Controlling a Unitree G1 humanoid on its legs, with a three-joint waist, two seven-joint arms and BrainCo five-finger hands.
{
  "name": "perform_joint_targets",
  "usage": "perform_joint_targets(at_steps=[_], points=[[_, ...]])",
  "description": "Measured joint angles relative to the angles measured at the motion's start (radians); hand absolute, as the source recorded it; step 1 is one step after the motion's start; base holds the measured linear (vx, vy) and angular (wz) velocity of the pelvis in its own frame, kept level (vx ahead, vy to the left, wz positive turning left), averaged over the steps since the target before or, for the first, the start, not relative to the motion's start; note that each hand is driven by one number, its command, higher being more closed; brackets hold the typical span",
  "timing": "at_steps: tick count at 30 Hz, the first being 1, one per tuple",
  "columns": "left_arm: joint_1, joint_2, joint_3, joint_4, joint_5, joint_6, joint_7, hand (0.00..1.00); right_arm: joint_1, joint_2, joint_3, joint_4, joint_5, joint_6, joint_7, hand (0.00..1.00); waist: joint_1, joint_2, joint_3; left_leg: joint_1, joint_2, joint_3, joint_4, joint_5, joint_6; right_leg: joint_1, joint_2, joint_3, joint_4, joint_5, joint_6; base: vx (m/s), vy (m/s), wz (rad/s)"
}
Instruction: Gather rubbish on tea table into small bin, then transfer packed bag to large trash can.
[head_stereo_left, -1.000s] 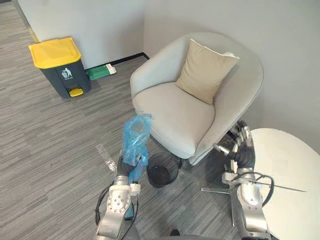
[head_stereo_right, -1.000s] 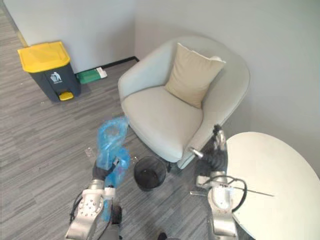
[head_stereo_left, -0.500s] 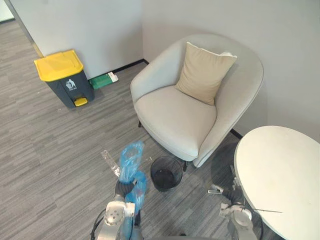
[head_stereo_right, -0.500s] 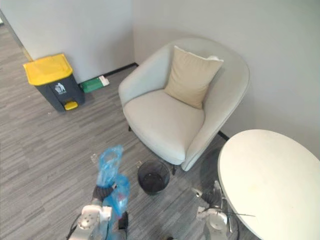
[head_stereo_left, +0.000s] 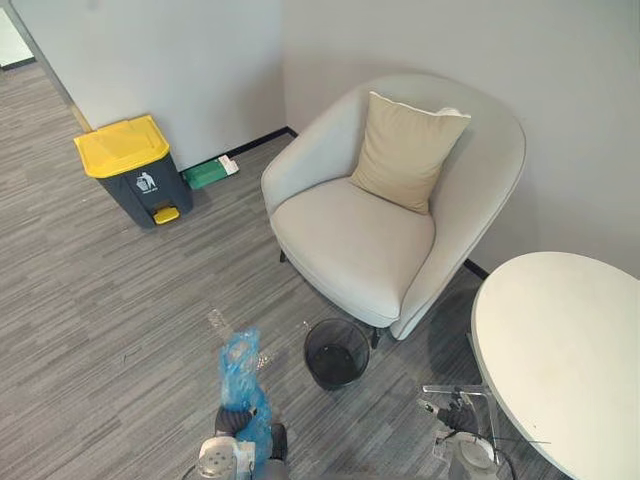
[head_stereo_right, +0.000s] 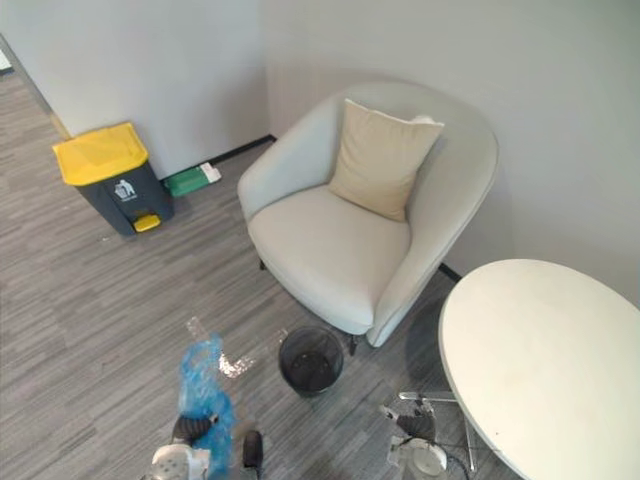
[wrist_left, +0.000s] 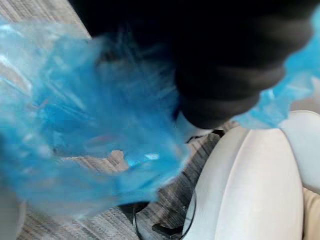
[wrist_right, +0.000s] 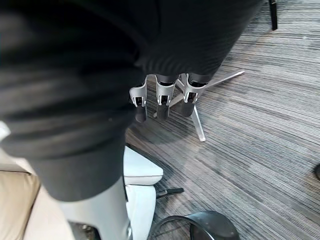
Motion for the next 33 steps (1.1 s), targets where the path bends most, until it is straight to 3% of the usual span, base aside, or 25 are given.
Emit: perform_joint_targets(at_steps=[5,9,11,12,13,15,16,17,18,21,25,27,29,30,31,33], points=[[-0.004,-0.001,0.007,0.029,0.000,0.000,0.001,1.00,-0.006,0.007,0.001,0.000,0.010,0.000,0.000,0.00,0.000,-0.004,0.011,-0.001,-0.004,-0.005,0.000,-0.005,-0.001,0.001,-0.003,-0.007,0.005,-0.011,0.000,0.01,-0.008,0.04],[-0.030,-0.012,0.008,0.025,-0.009,-0.001,0.001,1.00,-0.020,-0.004,0.002,0.000,0.031,0.000,-0.002,0.00,-0.001,0.005,0.038,-0.045,-0.024,-0.058,0.007,0.010,0.010,-0.020,-0.015,-0.075,0.037,-0.028,0.006,0.02,-0.014,0.47],[-0.059,-0.026,0.007,-0.004,-0.013,-0.002,0.003,1.00,-0.060,-0.025,0.001,0.000,0.036,0.001,-0.010,0.00,0.000,0.015,0.058,-0.119,-0.045,-0.088,0.008,0.053,0.026,-0.078,-0.033,-0.137,0.100,-0.056,0.010,-0.03,-0.001,1.03],[-0.070,-0.028,0.005,-0.036,-0.020,-0.002,0.003,1.00,-0.092,-0.029,0.000,0.000,0.036,0.001,-0.015,0.00,-0.001,0.011,0.062,-0.190,-0.066,-0.085,0.039,0.104,0.053,-0.120,-0.047,-0.175,0.138,-0.063,0.005,-0.05,0.027,1.15],[-0.072,-0.030,-0.006,-0.069,-0.029,-0.003,0.004,1.00,-0.115,-0.036,0.001,0.000,0.036,0.003,-0.024,0.00,-0.001,0.014,0.078,-0.220,-0.077,-0.072,0.056,0.143,0.079,-0.141,-0.051,-0.199,0.176,-0.055,-0.011,-0.07,0.039,1.22],[-0.071,-0.039,-0.012,-0.087,-0.029,-0.003,0.005,1.00,-0.142,-0.038,0.001,-0.003,0.035,0.003,-0.029,0.00,-0.002,0.025,0.084,-0.214,-0.081,-0.077,0.015,0.213,0.088,-0.149,-0.043,-0.218,0.184,-0.060,-0.047,-0.10,0.047,0.95],[-0.076,-0.029,-0.006,-0.095,-0.029,-0.006,0.005,1.00,-0.162,-0.017,0.005,-0.001,0.033,-0.004,-0.029,0.00,-0.001,-0.018,0.085,-0.204,-0.083,0.054,0.103,0.052,0.117,-0.110,-0.083,-0.234,0.117,-0.065,-0.027,-0.02,0.020,0.77],[-0.087,-0.040,-0.002,-0.070,-0.029,-0.001,0.015,1.00,-0.175,-0.018,0.005,-0.005,0.031,-0.010,-0.030,0.00,-0.011,-0.011,0.089,-0.186,-0.049,0.179,0.182,-0.075,0.141,-0.089,-0.086,-0.262,0.123,-0.057,-0.018,0.09,0.016,0.75],[-0.097,-0.047,-0.017,-0.054,-0.028,-0.002,0.019,1.00,-0.178,-0.020,0.000,-0.002,0.029,-0.008,-0.032,0.00,-0.029,-0.013,0.094,-0.146,-0.012,0.329,0.201,-0.116,0.119,-0.076,-0.100,-0.302,0.148,-0.057,-0.017,0.15,0.012,0.64],[-0.115,-0.042,-0.044,-0.053,-0.028,-0.004,0.020,1.00,-0.165,-0.018,0.002,0.002,0.027,0.013,-0.037,0.00,-0.042,-0.004,0.087,-0.104,-0.025,0.372,0.136,-0.087,0.105,-0.074,-0.119,-0.354,0.183,-0.039,0.002,0.07,0.149,0.53],[-0.127,-0.012,-0.057,-0.019,-0.020,-0.004,0.019,1.00,-0.166,-0.006,0.001,0.046,0.026,0.023,-0.038,0.00,-0.045,-0.008,0.083,-0.086,-0.076,0.326,0.084,-0.065,0.117,-0.044,-0.142,-0.398,0.161,-0.002,0.043,0.01,0.110,0.30],[-0.119,-0.009,-0.064,0.001,-0.005,-0.004,0.017,1.00,-0.167,-0.008,0.006,0.059,0.025,0.037,-0.035,0.00,-0.045,0.010,0.086,-0.087,-0.099,0.298,0.088,-0.082,0.142,-0.066,-0.183,-0.399,0.251,-0.002,0.043,0.01,0.161,0.30],[-0.108,-0.007,-0.066,0.007,0.005,-0.004,0.016,1.00,-0.160,-0.006,0.011,0.061,0.025,0.040,-0.033,0.00,-0.044,0.021,0.091,-0.077,-0.117,0.278,0.092,-0.116,0.151,-0.142,-0.235,-0.333,0.438,-0.021,-0.033,0.02,0.188,0.29],[-0.107,0.003,-0.084,0.007,0.014,-0.003,0.016,1.00,-0.151,-0.001,0.018,0.066,0.025,0.044,-0.030,0.00,-0.050,0.027,0.095,-0.060,-0.124,0.259,0.081,-0.121,0.153,-0.204,-0.217,-0.198,0.531,-0.059,-0.083,0.05,0.141,0.50],[-0.105,0.009,-0.086,0.007,0.024,-0.003,0.017,1.00,-0.145,0.005,0.024,0.069,0.025,0.048,-0.028,0.00,-0.052,0.035,0.101,-0.042,-0.127,0.236,0.061,-0.122,0.155,-0.251,-0.157,-0.073,0.571,-0.096,-0.036,0.05,0.118,0.52],[-0.101,0.010,-0.083,0.007,0.033,-0.003,0.018,1.00,-0.135,0.008,0.039,0.075,0.025,0.050,-0.027,0.00,-0.052,0.037,0.102,-0.018,-0.130,0.232,0.040,-0.122,0.155,-0.292,-0.115,-0.030,0.581,-0.125,-0.025,0.07,0.061,0.33]])
